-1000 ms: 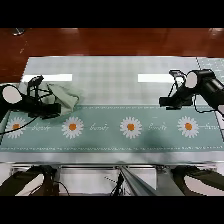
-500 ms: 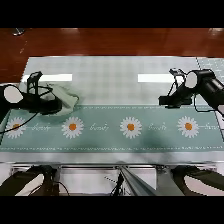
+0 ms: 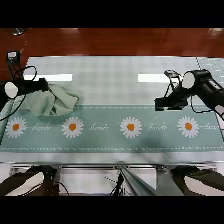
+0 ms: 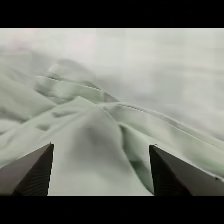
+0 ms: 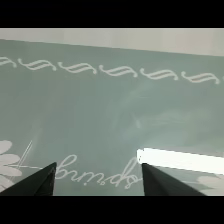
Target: Fold the shirts.
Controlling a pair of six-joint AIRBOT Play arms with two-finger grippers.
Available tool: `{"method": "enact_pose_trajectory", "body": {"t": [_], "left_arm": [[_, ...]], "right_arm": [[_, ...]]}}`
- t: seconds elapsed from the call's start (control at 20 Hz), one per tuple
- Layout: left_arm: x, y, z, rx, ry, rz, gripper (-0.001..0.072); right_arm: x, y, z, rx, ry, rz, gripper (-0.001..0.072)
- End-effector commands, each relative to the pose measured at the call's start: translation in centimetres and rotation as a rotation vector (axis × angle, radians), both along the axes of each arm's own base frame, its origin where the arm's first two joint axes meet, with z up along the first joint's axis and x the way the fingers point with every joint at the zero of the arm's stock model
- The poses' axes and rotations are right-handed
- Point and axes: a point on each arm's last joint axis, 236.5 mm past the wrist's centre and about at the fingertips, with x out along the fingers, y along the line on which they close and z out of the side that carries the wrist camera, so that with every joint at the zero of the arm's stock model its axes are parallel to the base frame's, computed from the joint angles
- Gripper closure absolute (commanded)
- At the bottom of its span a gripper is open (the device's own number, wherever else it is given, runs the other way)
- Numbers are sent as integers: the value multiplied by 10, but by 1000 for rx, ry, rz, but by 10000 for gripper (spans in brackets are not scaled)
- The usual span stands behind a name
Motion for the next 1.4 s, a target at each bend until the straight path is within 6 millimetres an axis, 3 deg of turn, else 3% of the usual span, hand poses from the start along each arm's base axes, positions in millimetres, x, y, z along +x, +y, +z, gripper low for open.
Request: {"method": "enact_pose_trajectory", "body": {"t": [0.0, 0.15, 0.2, 0.3, 0.4, 0.5, 0.55, 0.65, 0.75, 0.85, 1.0, 1.2, 1.35], "left_arm": [[3, 14, -48, 37, 117, -11, 4], [-17, -2, -90, -85, 333, 29, 7], [-24, -11, -98, -136, 402, 40, 53], [-37, -30, -100, -204, 519, -4, 683], [-29, -56, -76, -277, 507, -116, 683], [-3, -75, -22, -366, 359, -129, 683], [11, -83, 14, -402, 255, -137, 683], [31, -101, 106, -468, 9, -190, 684], [29, -114, 187, -508, -174, -242, 684], [14, -126, 252, -522, -306, -307, 684], [-14, -152, 329, -516, -454, -410, 684], [-61, -214, 428, -552, -645, -597, 684], [-99, -252, 483, -615, -775, -711, 684]], "right_arm": [[10, 28, 2, 50, -57, 4, 96], [14, 39, 4, 61, -85, 16, 96], [14, 39, 4, 62, -85, 9, 96], [12, 35, 7, 48, -87, -3, 96], [6, 33, 25, 54, -107, -11, 96], [-1, 28, 55, 59, -167, -26, 96], [-7, 23, 78, 63, -218, -51, 96], [-22, 16, 121, 95, -315, -98, 96], [-42, 11, 164, 146, -430, -142, 96], [-63, 0, 200, 179, -549, -174, 96], [-94, -15, 235, 203, -673, -194, 96], [-129, -16, 257, 269, -748, -178, 96], [-145, -7, 272, 338, -798, -147, 96]]}}
